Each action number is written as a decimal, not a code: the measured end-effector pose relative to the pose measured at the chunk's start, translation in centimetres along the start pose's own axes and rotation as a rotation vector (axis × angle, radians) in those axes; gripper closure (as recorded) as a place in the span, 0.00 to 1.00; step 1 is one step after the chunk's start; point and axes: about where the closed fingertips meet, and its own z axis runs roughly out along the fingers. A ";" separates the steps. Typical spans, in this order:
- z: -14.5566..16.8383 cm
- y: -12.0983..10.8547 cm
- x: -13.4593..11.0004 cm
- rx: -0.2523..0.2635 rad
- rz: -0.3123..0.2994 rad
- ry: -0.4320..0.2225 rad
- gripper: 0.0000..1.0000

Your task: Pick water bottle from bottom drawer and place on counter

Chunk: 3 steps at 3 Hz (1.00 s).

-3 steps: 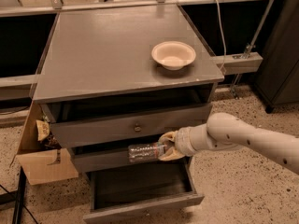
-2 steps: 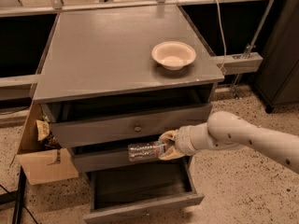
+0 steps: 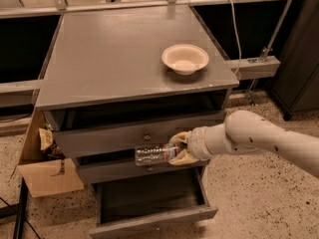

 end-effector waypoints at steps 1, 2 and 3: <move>-2.8 -1.6 -1.8 0.056 -0.039 0.004 1.00; -3.1 -1.9 -2.3 0.052 -0.043 -0.017 1.00; -4.5 -3.0 -4.0 0.032 -0.057 -0.052 1.00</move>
Offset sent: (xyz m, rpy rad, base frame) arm 0.0028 -0.0050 0.0325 -0.0016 -0.0599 -0.0094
